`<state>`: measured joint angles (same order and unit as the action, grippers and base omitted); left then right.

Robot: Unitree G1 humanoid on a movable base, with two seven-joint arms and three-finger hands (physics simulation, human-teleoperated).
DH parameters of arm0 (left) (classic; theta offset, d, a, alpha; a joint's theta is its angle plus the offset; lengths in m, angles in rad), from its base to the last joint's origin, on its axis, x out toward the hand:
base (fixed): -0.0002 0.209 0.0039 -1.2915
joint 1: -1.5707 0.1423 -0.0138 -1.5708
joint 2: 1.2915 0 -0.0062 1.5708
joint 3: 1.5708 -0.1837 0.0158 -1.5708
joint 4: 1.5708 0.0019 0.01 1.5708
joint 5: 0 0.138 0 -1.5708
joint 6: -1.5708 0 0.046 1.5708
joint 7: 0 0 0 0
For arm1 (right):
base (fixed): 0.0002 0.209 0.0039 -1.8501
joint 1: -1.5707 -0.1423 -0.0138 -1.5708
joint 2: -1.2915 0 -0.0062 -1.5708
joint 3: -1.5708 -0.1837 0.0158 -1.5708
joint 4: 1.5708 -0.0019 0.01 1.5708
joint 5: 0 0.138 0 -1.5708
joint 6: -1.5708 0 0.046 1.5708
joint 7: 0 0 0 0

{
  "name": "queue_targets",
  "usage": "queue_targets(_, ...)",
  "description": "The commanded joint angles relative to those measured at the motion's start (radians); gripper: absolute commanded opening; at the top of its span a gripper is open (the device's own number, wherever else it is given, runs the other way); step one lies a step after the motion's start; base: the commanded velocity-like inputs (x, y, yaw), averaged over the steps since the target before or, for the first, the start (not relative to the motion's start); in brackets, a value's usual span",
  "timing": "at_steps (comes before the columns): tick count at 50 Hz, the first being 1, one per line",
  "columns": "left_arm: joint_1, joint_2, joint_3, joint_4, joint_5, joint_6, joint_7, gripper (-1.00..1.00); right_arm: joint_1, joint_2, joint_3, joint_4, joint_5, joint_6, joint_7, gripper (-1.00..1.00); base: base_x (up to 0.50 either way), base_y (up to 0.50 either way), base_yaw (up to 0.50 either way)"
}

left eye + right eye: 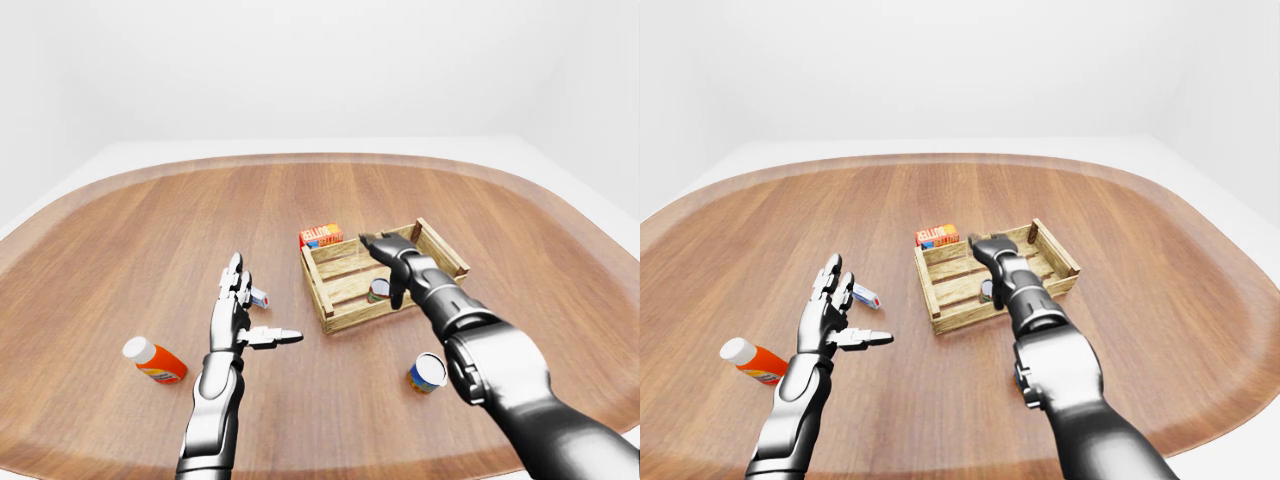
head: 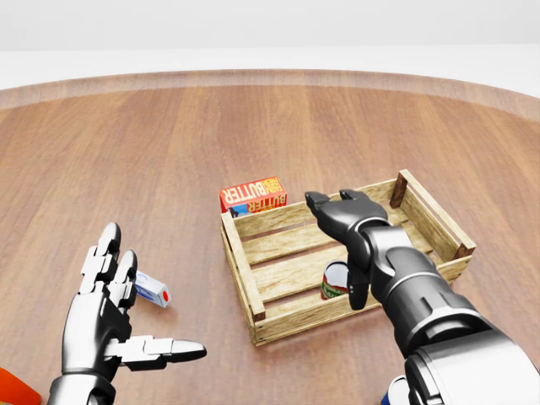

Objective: Pick up the tomato sauce, and put it in the wooden tray.

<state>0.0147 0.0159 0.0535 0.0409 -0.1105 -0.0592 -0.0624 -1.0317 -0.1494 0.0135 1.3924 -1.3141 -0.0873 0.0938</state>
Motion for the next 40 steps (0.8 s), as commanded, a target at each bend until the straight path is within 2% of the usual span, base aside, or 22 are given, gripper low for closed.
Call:
queue_targets(1,0.002,0.0,0.0,0.0,0.0,-0.001,-0.001,1.0,0.008,0.0,0.0,0.0,-0.002,0.0,-0.008,1.0,0.0,0.0,0.0)
queue_targets(10,0.002,0.0,0.0,-0.002,0.0,0.0,0.0,1.0,-0.001,-0.003,-0.001,0.0,-0.002,0.0,-0.009,1.0,0.0,0.0,0.0)
queue_targets(40,0.005,-0.001,-0.004,-0.008,0.004,0.004,0.002,1.0,-0.257,-0.102,0.036,-0.051,0.035,0.0,-0.029,1.0,0.0,0.0,0.0)
